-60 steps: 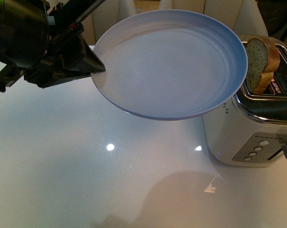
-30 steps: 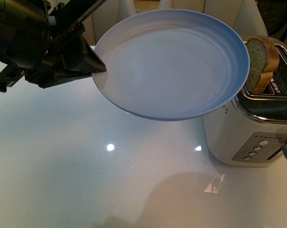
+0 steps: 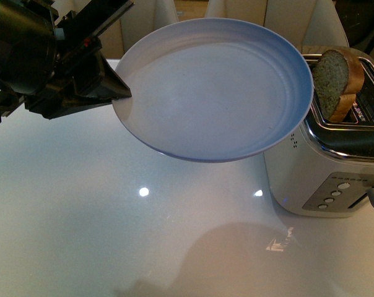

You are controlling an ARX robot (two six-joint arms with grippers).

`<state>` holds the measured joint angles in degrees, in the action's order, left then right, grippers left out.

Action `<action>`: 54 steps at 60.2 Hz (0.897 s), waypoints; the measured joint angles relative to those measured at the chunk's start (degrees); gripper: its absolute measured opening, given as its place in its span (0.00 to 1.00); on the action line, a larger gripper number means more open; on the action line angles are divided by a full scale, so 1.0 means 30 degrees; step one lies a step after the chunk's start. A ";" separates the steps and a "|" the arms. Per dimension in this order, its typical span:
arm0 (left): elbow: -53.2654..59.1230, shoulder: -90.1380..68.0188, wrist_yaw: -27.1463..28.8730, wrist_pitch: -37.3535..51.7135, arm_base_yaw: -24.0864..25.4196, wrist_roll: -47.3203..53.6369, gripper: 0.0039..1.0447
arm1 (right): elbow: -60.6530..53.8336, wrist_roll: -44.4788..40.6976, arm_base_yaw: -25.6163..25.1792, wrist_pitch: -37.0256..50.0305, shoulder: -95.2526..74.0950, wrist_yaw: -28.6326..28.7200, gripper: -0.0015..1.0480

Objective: Left arm holds plate, right arm toasts bread

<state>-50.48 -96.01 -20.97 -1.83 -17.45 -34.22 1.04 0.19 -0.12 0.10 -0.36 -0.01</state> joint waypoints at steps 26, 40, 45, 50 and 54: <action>0.1217 -0.0758 -0.1180 0.1027 0.3359 0.2732 0.03 | 0.0000 0.0000 0.0000 0.0000 0.0000 0.0000 0.91; 0.1698 -0.2492 -0.1829 0.1384 0.6382 0.5421 0.03 | 0.0000 0.0000 0.0000 0.0000 0.0007 0.0000 0.91; 0.1698 -0.3140 -0.1894 0.1450 0.7380 0.6419 0.03 | 0.0000 0.0000 0.0000 0.0000 0.0007 0.0000 0.91; 0.1683 -0.4299 -0.1880 0.1494 0.8801 0.7526 0.03 | 0.0000 0.0000 0.0000 0.0000 0.0007 -0.0007 0.91; 0.1370 -0.5428 -0.2259 0.1654 1.0018 0.8495 0.03 | 0.0000 0.0000 0.0000 0.0000 0.0007 0.0000 0.91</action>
<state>-46.37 -112.29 -27.75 3.14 12.60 -8.73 1.04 0.19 -0.12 0.10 -0.34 -0.01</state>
